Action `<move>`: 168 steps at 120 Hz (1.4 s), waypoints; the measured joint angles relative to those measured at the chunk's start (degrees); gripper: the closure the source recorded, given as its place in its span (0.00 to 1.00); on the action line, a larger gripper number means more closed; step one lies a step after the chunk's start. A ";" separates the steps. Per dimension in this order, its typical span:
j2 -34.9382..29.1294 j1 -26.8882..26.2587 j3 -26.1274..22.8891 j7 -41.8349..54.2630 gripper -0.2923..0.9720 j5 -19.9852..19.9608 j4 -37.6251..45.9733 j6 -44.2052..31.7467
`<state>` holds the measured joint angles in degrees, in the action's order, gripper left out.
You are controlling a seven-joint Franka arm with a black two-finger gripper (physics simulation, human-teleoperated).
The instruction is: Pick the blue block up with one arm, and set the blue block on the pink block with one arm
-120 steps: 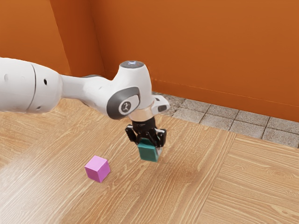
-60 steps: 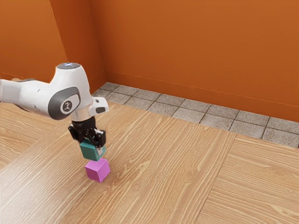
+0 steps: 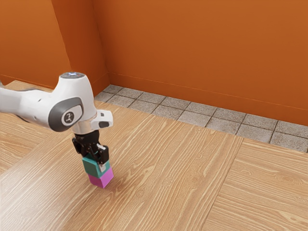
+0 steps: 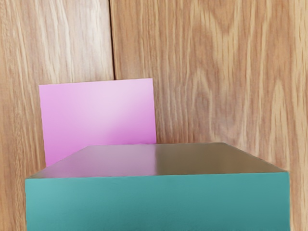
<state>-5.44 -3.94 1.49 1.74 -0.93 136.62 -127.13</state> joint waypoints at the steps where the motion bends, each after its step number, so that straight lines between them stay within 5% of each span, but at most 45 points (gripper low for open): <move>1: 0.02 0.02 0.00 0.04 0.48 -0.04 0.00 0.00; 168: 3.09 1.33 1.75 3.70 0.41 -0.97 -1.69 -5.22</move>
<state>-2.36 -2.61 3.24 5.44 -1.90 134.93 -132.35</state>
